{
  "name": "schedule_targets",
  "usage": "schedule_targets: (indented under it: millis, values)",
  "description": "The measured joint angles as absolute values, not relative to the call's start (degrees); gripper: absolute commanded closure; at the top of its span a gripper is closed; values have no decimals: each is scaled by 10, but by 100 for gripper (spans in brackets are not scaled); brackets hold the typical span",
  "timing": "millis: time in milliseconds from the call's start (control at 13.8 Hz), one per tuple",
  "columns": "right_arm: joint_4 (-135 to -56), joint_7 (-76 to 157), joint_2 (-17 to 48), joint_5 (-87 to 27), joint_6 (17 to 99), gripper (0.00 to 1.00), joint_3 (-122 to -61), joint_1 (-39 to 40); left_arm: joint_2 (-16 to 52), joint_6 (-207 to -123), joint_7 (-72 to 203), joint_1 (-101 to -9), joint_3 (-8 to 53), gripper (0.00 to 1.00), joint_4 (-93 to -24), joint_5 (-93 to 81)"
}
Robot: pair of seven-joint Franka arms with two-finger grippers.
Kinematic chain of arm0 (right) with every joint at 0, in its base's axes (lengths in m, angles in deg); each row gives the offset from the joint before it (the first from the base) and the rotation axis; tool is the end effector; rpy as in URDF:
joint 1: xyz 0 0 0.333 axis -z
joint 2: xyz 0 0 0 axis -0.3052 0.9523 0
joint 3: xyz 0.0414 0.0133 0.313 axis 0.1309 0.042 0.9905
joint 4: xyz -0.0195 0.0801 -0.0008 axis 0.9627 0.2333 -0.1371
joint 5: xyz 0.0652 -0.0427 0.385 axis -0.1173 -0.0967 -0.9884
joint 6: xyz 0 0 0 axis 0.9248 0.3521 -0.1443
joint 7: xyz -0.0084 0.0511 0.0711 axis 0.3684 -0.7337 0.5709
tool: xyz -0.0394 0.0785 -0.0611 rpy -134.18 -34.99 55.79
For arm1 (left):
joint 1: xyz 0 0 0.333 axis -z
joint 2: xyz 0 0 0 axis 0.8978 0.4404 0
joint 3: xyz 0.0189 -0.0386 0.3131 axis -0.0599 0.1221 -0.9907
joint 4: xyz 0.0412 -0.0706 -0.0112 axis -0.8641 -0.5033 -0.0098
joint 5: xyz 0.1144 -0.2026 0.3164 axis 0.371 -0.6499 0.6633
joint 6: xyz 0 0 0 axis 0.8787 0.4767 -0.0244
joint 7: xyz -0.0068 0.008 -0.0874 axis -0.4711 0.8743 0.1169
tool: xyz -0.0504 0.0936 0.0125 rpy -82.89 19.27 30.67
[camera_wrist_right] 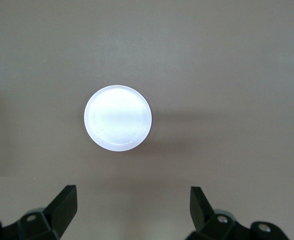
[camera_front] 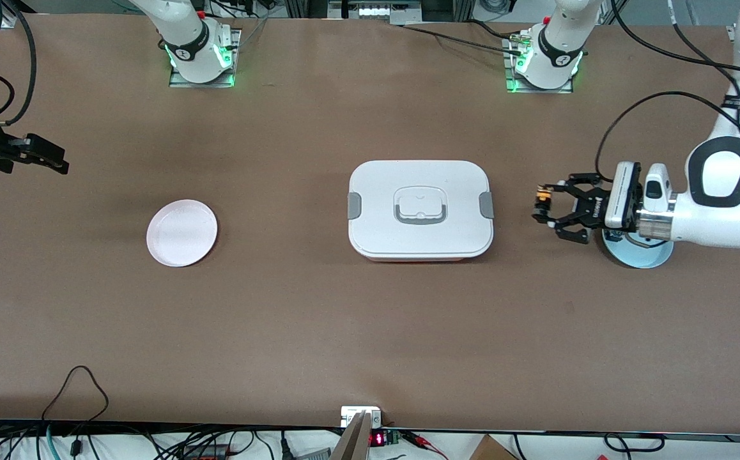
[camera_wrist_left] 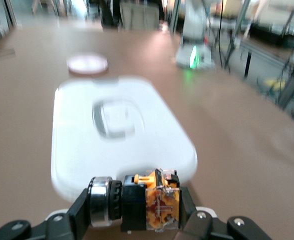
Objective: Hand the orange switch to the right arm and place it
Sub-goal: 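Carry the switch over the white box while the right gripper approaches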
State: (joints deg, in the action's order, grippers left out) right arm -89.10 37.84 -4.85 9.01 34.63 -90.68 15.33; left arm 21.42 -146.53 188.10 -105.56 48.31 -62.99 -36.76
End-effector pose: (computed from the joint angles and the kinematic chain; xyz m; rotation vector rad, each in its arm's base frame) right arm 0.5705 -0.0256 0.5787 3.1058 0.0009 -0.0888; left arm 0.5976 -0.0452 0.3423 1.3092 -1.6521 0.6778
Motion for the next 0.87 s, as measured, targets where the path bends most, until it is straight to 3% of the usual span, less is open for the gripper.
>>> schedule_targets:
  millis: [507,870]
  values:
    - [-891,382,-48,83,304,0,-909,157,220,-1455,1881,-999,517,99,-630,-528]
    - [-891,382,-43,-18,223,0,-913,162,220,-1527,1882,-963,555,99,-631,-606]
